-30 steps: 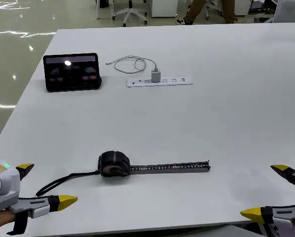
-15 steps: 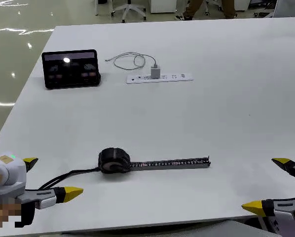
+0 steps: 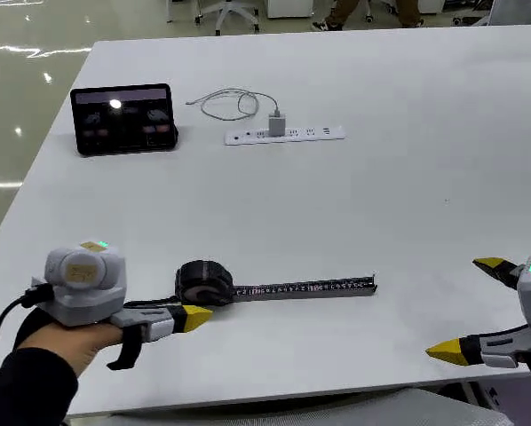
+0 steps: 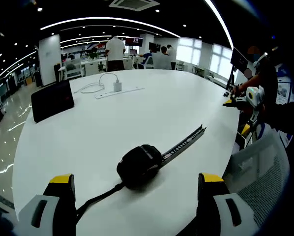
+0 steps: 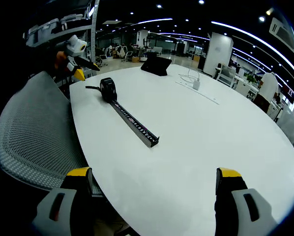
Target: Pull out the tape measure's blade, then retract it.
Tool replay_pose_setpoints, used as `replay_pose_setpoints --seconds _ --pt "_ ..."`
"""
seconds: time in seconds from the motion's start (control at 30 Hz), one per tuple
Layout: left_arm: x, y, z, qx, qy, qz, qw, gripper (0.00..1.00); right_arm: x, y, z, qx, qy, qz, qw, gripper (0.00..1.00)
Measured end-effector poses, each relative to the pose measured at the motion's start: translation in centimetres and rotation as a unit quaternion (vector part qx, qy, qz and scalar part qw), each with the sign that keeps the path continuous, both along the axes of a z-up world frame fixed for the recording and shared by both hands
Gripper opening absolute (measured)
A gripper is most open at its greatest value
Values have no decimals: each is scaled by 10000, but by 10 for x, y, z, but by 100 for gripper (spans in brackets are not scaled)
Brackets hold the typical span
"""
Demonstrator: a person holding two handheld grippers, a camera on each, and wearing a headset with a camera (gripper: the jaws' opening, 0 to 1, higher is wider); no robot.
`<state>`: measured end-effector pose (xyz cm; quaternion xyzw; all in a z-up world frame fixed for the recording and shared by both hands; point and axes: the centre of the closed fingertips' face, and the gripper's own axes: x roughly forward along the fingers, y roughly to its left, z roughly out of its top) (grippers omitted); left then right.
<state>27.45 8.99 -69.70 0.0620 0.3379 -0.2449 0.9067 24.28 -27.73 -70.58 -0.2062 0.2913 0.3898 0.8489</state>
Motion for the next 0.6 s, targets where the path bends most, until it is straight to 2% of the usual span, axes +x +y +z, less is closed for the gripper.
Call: replay_pose_setpoints --seconds 0.07,0.13,0.27,0.37,0.4,0.6 --pt "4 -2 -1 -23 -1 141 9999 100 1 2 1 -7 31 27 10000 100" --pt "6 -3 -7 -51 91 308 9995 100 5 5 1 -81 12 95 9999 100" --pt "16 -3 -13 26 -50 572 9983 100 11 12 5 -108 39 175 9998 100" --pt "23 -10 -16 -85 -156 658 9977 100 13 17 5 -119 105 231 9996 100" --pt "24 -17 -13 -164 -230 708 9971 100 15 19 5 -143 105 272 9995 100" --pt "31 -37 -24 -260 -274 1000 9943 100 22 32 5 -250 123 498 9984 100"
